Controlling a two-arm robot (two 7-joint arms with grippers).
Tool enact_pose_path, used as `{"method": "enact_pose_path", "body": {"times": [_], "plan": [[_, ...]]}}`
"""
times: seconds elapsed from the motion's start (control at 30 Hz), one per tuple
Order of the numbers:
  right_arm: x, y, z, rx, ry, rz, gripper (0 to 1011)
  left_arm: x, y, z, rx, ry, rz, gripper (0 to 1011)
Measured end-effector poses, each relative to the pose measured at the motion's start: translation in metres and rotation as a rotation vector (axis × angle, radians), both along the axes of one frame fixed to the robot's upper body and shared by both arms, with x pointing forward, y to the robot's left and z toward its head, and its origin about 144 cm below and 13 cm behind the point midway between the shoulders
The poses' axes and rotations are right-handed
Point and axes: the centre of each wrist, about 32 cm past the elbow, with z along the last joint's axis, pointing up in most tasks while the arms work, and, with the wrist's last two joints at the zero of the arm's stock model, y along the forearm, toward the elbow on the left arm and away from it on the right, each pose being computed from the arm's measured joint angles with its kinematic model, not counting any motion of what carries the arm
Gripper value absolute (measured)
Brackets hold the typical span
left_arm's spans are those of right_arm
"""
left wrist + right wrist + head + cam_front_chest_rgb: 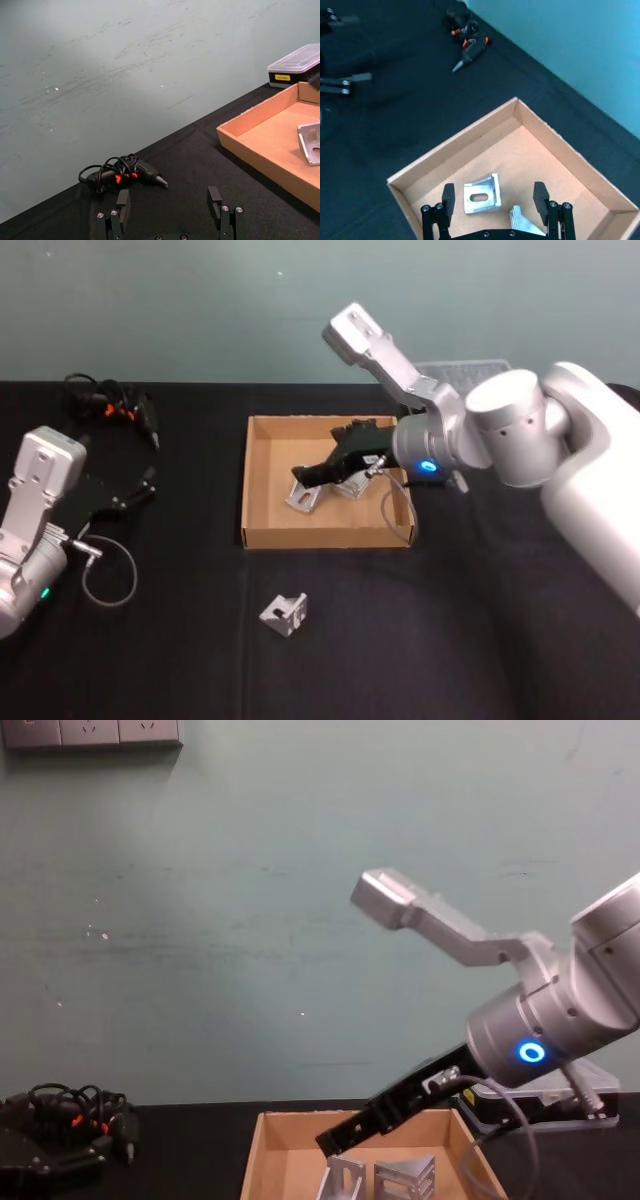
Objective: Use one hand to pick up the angle iron from the table and place it into the box.
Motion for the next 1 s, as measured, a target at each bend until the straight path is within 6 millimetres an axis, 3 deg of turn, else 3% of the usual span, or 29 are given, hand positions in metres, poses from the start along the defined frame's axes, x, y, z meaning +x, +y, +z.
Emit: {"method": "enact_pose_path", "body": {"times": [0.23,0.67,0.83,1.0], "plan": [[-0.031,-0.008,0.007,0.045,-0.046,0.019,1002,0.000,0.000,0.000,0.000,0.000,0.000,1011],[-0.089,-0.019,0.001,0.091,-0.011,0.114,1002,0.000,0.000,0.000,0.000,0.000,0.000,1011],[-0.101,-0.019,0.002,0.082,-0.011,0.139,1002,0.000,0.000,0.000,0.000,0.000,0.000,1011],[-0.130,-0.014,0.004,0.057,-0.022,0.150,1002,0.000,0.000,0.000,0.000,0.000,0.000,1011]]}}
